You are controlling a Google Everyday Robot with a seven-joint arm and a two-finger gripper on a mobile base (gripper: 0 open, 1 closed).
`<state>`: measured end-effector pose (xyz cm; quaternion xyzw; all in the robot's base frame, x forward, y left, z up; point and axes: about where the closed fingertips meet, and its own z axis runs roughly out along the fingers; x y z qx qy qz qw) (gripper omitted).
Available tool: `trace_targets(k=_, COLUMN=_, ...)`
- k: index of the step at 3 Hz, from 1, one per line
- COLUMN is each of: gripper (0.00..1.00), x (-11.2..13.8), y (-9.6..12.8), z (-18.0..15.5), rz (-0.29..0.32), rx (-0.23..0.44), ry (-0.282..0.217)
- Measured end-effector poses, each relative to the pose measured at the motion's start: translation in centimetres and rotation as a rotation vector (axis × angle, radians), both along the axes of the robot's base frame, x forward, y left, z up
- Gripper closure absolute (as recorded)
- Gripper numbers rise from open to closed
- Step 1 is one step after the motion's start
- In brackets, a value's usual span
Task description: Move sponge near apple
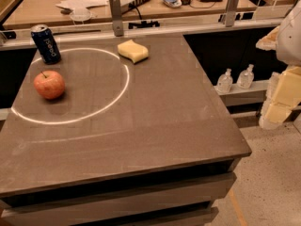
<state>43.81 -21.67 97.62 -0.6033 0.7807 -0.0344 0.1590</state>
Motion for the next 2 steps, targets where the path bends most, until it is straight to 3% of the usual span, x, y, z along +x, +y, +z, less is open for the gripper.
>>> trace_targets(k=1, gripper=0.0, x=0.0, y=0.0, z=0.0, rz=0.0, rx=0.0, ry=0.0)
trace_targets(k=2, gripper=0.0, x=0.88, y=0.33, z=-0.6, rz=-0.047, rx=0.145, ry=-0.072)
